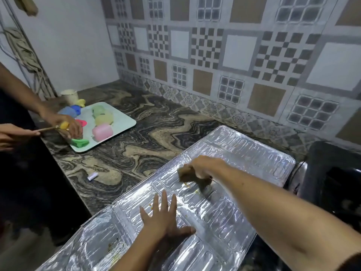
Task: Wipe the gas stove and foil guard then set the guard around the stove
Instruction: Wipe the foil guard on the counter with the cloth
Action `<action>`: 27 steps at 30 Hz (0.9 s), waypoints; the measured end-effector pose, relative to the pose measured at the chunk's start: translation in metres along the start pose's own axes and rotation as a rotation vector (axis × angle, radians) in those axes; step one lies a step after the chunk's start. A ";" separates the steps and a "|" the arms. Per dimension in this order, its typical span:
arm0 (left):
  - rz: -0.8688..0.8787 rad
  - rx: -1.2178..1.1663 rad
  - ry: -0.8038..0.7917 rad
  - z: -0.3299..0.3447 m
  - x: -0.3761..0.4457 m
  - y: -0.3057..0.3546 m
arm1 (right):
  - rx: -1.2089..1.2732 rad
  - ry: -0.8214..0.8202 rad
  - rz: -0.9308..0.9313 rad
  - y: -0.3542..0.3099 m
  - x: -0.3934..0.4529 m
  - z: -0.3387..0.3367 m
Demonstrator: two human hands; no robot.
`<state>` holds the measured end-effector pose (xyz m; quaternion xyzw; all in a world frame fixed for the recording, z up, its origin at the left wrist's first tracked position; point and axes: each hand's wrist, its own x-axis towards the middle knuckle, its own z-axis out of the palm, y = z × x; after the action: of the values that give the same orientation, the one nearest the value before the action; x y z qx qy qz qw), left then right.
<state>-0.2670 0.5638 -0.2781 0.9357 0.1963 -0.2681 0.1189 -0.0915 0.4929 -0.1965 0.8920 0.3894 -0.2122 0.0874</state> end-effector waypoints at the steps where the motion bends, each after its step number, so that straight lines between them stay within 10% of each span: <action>1: -0.004 -0.002 -0.003 0.000 0.000 0.000 | -0.031 -0.030 -0.021 -0.005 -0.004 0.006; 11: -0.004 -0.005 -0.001 -0.002 -0.003 0.001 | -0.463 -0.603 0.118 0.020 -0.074 -0.006; 21: -0.006 -0.044 0.007 0.000 -0.002 0.001 | -0.048 0.052 -0.089 -0.010 0.006 -0.019; 27: -0.014 -0.066 0.004 -0.001 -0.002 0.001 | -0.122 -0.141 -0.203 -0.010 -0.008 0.005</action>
<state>-0.2677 0.5628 -0.2759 0.9304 0.2120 -0.2604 0.1473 -0.1052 0.4930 -0.1978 0.8238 0.4828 -0.2582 0.1470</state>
